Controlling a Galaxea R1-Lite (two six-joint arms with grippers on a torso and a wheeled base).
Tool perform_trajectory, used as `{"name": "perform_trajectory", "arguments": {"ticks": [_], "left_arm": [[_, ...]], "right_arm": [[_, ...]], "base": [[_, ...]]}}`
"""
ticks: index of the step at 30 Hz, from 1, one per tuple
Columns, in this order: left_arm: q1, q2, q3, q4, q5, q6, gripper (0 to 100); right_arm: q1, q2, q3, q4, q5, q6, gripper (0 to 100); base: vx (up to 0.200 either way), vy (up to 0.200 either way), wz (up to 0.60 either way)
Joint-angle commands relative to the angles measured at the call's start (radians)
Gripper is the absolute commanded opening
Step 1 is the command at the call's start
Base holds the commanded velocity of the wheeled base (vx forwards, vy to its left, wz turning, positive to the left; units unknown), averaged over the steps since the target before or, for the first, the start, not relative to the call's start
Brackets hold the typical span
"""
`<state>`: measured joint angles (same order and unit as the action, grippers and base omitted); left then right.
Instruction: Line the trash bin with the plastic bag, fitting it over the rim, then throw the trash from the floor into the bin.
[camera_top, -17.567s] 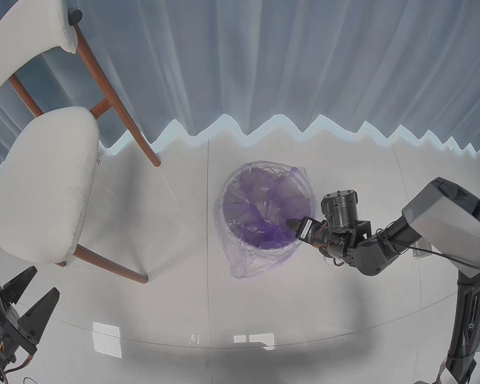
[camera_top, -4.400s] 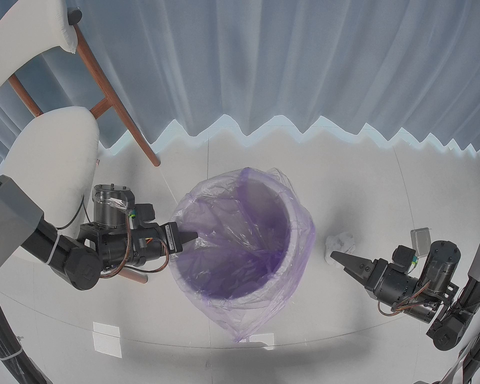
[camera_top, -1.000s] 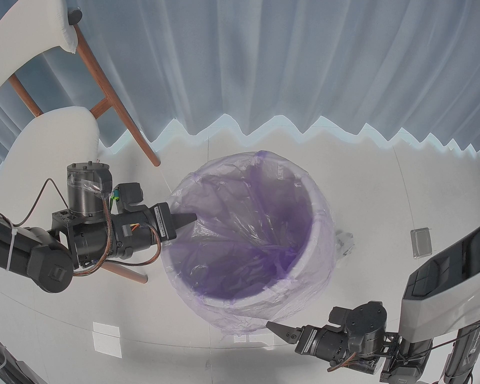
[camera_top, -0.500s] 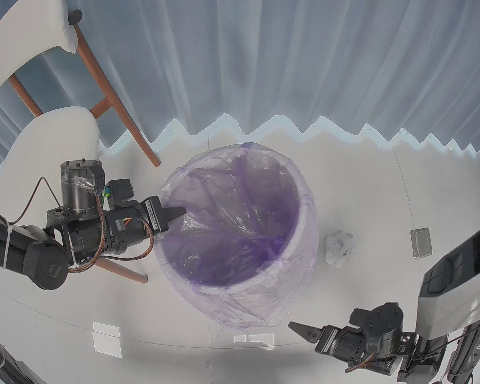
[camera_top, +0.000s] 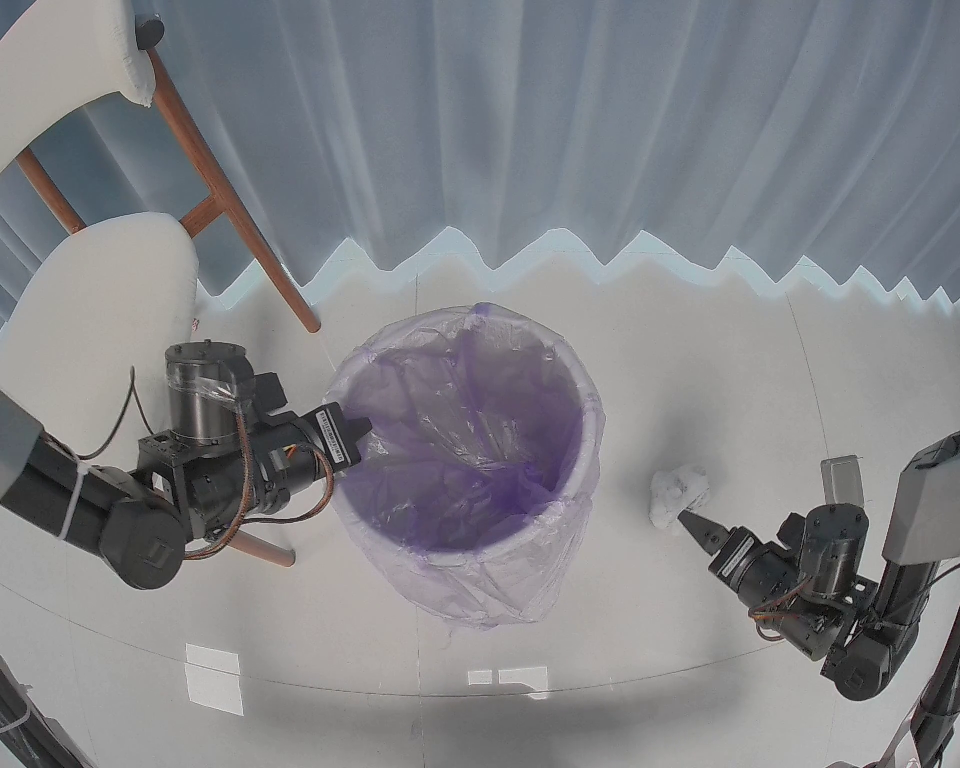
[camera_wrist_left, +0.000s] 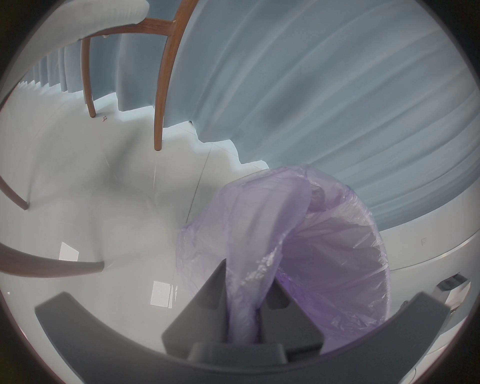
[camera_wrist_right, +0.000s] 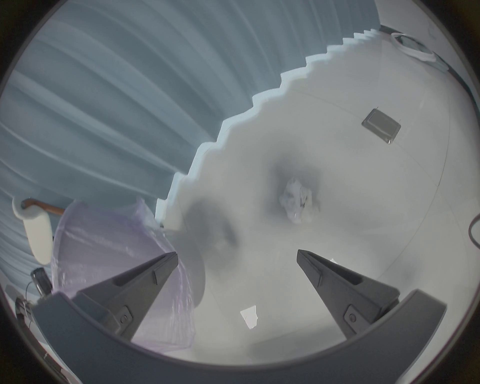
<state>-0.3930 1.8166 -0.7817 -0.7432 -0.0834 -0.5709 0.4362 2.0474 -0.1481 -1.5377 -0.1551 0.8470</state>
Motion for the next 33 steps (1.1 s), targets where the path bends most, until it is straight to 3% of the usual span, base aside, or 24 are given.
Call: {"name": "perform_trajectory", "arguments": {"ticks": [1, 4, 6, 9, 14, 33], "left_arm": [[-0.021, 0.144, -0.016, -0.081, 0.044, 0.003, 0], [-0.032, 0.236, -0.044, -0.150, 0.096, 0.006, 0], [-0.060, 0.343, -0.091, -0.226, 0.188, 0.020, 0], [-0.093, 0.440, -0.134, -0.323, 0.229, 0.042, 0], [-0.141, 0.532, -0.186, -0.410, 0.229, 0.112, 0], [-0.158, 0.613, -0.228, -0.455, 0.231, 0.117, 0]], "right_arm": [[-0.083, 0.023, -0.076, 0.024, 0.000, -0.008, 100], [-0.091, 0.033, -0.084, 0.021, 0.000, -0.008, 100], [-0.091, 0.034, -0.088, 0.016, 0.000, -0.003, 100], [-0.091, 0.025, -0.088, 0.016, -0.001, 0.024, 100], [-0.088, 0.007, -0.091, 0.016, -0.006, 0.012, 100], [-0.089, -0.016, -0.070, 0.016, -0.006, 0.012, 100]], "base": [[0.000, 0.000, 0.00], [0.000, 0.000, 0.00], [0.000, 0.000, 0.00], [0.000, 0.000, 0.00], [0.000, 0.000, 0.00], [0.000, 0.000, 0.00]]}}
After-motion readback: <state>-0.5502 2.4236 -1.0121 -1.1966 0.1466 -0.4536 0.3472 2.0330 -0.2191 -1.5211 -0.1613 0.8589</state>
